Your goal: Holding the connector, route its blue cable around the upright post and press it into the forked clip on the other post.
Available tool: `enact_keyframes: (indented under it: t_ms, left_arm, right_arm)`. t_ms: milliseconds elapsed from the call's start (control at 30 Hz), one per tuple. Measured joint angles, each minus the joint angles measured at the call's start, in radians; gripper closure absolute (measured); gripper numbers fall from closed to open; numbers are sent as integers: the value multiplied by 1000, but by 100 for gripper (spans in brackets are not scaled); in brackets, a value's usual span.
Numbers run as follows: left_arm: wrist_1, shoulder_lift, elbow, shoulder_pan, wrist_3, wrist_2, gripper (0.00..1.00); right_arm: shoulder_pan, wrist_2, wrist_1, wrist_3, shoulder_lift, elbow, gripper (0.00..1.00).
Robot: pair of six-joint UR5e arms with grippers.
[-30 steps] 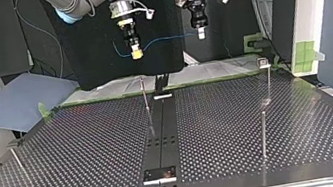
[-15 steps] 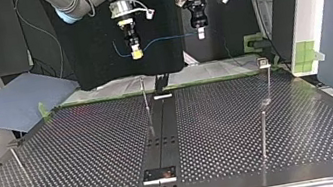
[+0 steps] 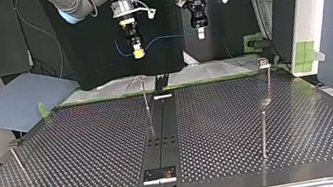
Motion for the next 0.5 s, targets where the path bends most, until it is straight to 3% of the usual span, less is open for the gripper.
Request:
enact_keyframes:
  t_ms: [133,233,500]
  left_arm:
    - [0,0,0,0,0,0,100]
    - [0,0,0,0,0,0,100]
    - [0,0,0,0,0,0,100]
  right_arm:
    - [37,4,33,28,37,-29,100]
    - [58,4,45,36,70,-37,100]
    - [67,4,49,39,146,-40,100]
